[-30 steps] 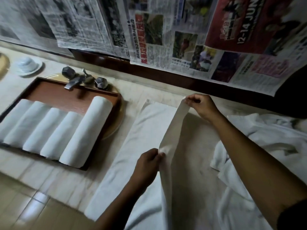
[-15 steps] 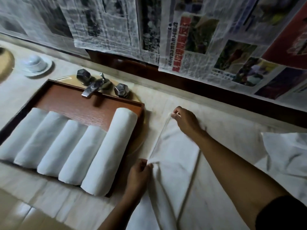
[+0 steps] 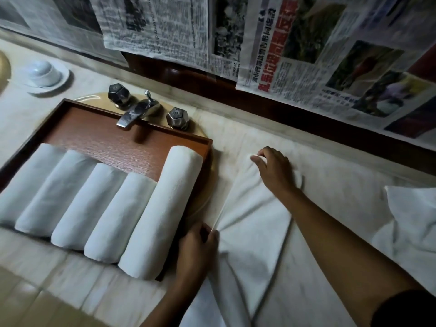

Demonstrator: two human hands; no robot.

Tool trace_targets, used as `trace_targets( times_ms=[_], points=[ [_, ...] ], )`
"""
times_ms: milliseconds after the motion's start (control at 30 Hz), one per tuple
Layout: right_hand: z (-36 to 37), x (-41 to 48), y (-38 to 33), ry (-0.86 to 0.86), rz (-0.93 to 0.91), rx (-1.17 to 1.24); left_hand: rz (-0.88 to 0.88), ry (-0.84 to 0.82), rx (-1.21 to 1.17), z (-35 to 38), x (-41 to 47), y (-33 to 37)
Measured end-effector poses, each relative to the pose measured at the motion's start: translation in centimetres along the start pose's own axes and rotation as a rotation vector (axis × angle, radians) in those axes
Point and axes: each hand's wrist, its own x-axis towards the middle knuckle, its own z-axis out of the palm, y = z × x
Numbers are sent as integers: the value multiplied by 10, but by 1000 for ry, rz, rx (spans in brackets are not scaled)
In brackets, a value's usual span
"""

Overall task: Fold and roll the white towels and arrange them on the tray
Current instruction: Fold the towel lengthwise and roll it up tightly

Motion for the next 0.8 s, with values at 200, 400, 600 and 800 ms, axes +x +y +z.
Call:
trace_targets(
  times_ms=[200, 400, 600, 800],
  points=[
    [5, 0, -5, 57, 97, -42, 22, 14, 65, 6, 2, -3],
    [-47, -21, 17, -160, 272, -313, 29, 45, 76, 9, 0, -6],
    [-80, -15, 25, -282, 364, 24, 26, 31, 103, 11, 0, -7],
    [-70, -24, 26, -132, 423, 253, 25, 34, 102, 11, 0, -5]
  ],
)
